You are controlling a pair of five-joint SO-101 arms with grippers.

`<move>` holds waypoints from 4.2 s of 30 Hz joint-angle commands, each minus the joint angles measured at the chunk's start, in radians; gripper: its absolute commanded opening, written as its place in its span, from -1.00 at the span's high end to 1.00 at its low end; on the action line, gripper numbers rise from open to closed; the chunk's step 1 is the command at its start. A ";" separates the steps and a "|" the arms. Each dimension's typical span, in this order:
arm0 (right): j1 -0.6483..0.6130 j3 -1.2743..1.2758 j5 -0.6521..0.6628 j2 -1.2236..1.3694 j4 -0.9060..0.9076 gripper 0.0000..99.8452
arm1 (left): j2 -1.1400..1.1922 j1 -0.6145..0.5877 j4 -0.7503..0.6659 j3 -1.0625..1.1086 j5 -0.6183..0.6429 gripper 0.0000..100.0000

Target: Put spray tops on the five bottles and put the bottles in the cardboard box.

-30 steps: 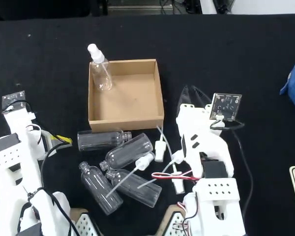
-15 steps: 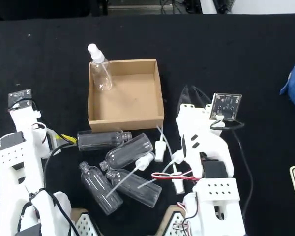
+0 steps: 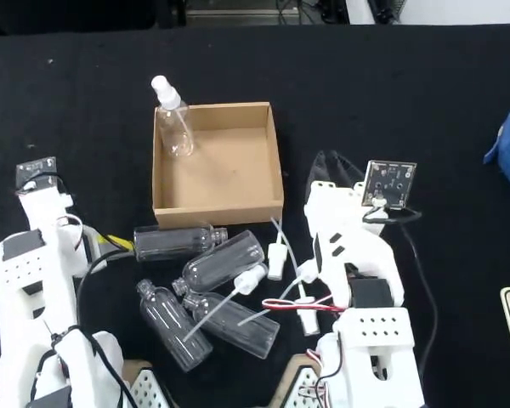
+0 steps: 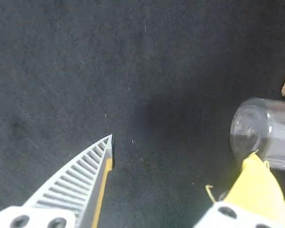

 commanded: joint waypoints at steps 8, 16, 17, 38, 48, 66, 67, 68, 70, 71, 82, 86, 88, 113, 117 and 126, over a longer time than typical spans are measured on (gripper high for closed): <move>-0.020 -0.044 0.009 -0.019 0.005 0.93 | -0.014 0.015 -0.002 -0.007 0.011 0.46; -0.020 -0.305 0.054 -0.019 0.333 0.93 | -0.015 0.007 -0.002 -0.010 0.011 0.46; -0.020 -0.355 0.110 -0.022 0.390 0.93 | -0.015 0.007 -0.002 -0.010 0.011 0.46; -0.899 -0.412 0.241 0.088 0.764 0.79 | -0.005 -0.223 0.008 -0.099 0.075 0.46; -1.039 -0.512 0.086 0.438 0.588 0.78 | -0.005 -0.427 -0.046 -0.142 0.149 0.46; -1.208 -0.659 -0.287 0.828 0.608 0.54 | -0.014 -0.515 -0.087 -0.142 0.239 0.46; -1.209 -0.667 -0.287 0.849 0.609 0.54 | -0.014 -0.515 -0.087 -0.142 0.239 0.46; -1.209 -0.674 -0.287 0.871 0.609 0.54 | -0.014 -0.515 -0.087 -0.142 0.239 0.46; -1.209 -0.693 -0.287 0.914 0.611 0.54 | -0.014 -0.515 -0.087 -0.142 0.238 0.46; -1.209 -0.702 -0.287 0.935 0.611 0.54 | -0.012 -0.515 -0.087 -0.142 0.238 0.46; -1.209 -0.731 -0.278 1.049 0.615 0.55 | -0.014 -0.510 -0.087 -0.143 0.238 0.46; -1.209 -0.725 -0.253 1.073 0.608 0.66 | -0.014 -0.509 -0.087 -0.143 0.238 0.46; -1.209 -0.730 -0.215 1.096 0.606 0.74 | -0.014 -0.507 -0.087 -0.142 0.238 0.46; -1.056 -0.800 -0.031 0.395 0.937 0.97 | -0.014 -0.440 -0.080 -0.136 0.236 0.46; -1.043 -0.799 0.071 0.278 1.000 0.97 | -0.014 -0.427 -0.080 -0.133 0.235 0.46; -0.988 -0.800 0.175 0.177 1.143 0.97 | -0.006 -0.426 -0.078 -0.133 0.235 0.46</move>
